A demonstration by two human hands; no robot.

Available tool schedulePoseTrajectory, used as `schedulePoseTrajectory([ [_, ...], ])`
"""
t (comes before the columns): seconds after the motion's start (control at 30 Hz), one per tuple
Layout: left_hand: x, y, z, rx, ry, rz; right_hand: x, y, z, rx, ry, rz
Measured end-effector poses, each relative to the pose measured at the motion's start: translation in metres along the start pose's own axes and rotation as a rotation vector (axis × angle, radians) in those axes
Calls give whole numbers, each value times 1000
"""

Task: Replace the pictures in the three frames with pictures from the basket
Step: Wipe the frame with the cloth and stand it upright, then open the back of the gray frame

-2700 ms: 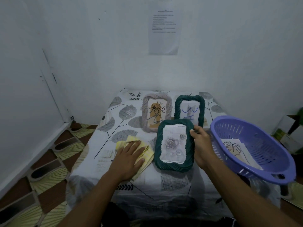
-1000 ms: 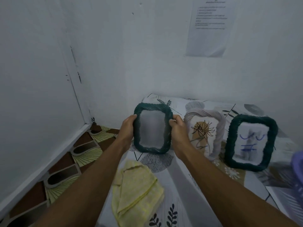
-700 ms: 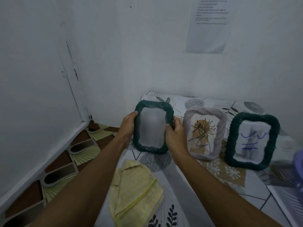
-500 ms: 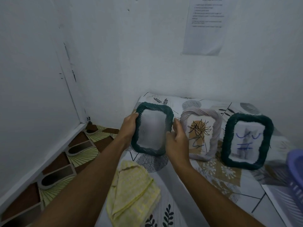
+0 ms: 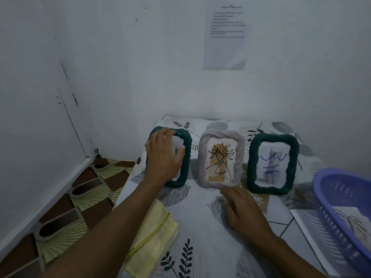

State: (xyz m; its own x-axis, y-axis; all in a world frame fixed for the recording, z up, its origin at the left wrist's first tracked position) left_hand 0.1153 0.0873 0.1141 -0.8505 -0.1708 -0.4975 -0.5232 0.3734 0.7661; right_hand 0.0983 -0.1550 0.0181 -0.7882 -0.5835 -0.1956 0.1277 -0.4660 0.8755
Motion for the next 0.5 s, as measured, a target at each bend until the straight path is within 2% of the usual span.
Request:
schedulePoseTrajectory([
  [0.13, -17, -35, -67, -210, -187, 160, 29, 6, -29, 242, -68, 79],
  [0.27, -31, -61, -90, -373, -162, 223, 52, 9, -48, 284, -149, 43],
  [0.4, -38, -56, -101, -333, -177, 188, 54, 7, -51, 228, -176, 60],
  [0.5, -40, -51, -106, -113, -178, 199, 53, 9, -50, 201, -171, 56],
])
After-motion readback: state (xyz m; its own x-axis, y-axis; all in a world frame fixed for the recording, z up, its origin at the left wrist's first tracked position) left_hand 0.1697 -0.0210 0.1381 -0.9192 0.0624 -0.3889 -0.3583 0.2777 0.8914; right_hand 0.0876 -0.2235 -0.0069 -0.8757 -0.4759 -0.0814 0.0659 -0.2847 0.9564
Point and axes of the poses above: each hand's wrist, its own x-axis away from the middle knuckle, its own y-axis out of the back of the hand, z = x × y, the point moved 7 cm from there along -x, towards the middle knuckle, and after that the axes turned 13 degrees about z, right-handed, at the moved point
